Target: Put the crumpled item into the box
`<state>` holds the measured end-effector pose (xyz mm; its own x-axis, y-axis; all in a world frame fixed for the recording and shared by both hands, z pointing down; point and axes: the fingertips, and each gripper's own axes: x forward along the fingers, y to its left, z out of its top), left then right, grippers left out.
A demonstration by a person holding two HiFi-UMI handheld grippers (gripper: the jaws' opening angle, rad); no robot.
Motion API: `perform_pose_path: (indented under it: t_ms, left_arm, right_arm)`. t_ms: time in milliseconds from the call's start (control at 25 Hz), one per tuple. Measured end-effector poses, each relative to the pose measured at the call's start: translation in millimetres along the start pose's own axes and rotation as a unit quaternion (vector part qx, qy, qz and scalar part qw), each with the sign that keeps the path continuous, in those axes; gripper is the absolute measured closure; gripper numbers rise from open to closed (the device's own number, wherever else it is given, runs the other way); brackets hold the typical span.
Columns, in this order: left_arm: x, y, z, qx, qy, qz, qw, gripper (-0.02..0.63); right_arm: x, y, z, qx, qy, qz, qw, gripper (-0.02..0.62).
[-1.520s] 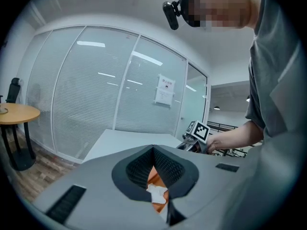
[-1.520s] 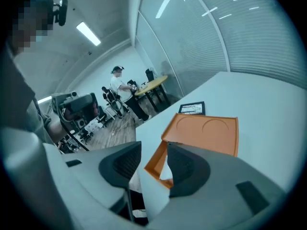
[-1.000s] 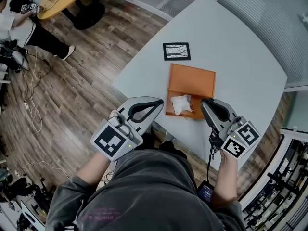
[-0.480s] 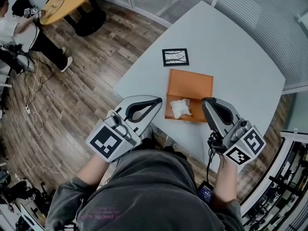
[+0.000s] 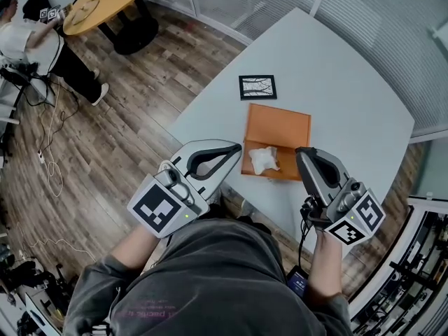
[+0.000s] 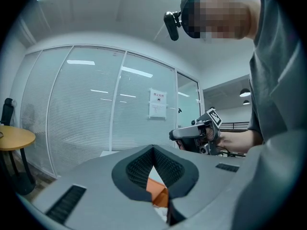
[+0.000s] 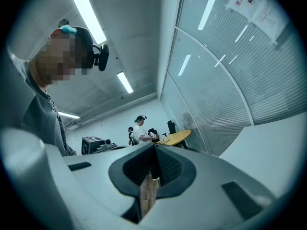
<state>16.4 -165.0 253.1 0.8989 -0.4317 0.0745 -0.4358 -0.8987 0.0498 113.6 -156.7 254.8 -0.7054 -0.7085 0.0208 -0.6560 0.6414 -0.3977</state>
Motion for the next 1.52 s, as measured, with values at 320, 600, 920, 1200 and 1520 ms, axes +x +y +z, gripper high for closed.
perform_pose_path:
  t_ms: [320,600,920,1200,1520]
  left_arm:
    - [-4.1,-4.1,-2.9,-0.002,0.002,0.001,1.0000,0.594]
    - [-5.9,-5.7,-8.1,-0.007,0.002,0.003,1.0000,0.594]
    - [-5.4,-8.1,-10.2,-0.009,0.006,0.002,0.9999,0.594]
    - [-3.9,-7.8,-10.5,-0.012,0.006,0.003,0.9999,0.594]
    - [-2.2,-9.4,-14.4,-0.012,0.005,0.005,0.9999,0.594]
  right_arm:
    - [-3.0,1.6,-11.4,0.020,-0.003,-0.005,1.000,0.595]
    - [2.4,5.4,-24.8,0.006,0.018,-0.003,1.000,0.595]
    - [2.8,3.4,-33.3,0.008,0.035,-0.007,0.999,0.595]
    - [5.0,3.1,-35.6,0.003,0.046,-0.005,0.999,0.595]
    - [4.8,0.9,-39.3,0.002,0.049,-0.001,0.999,0.595]
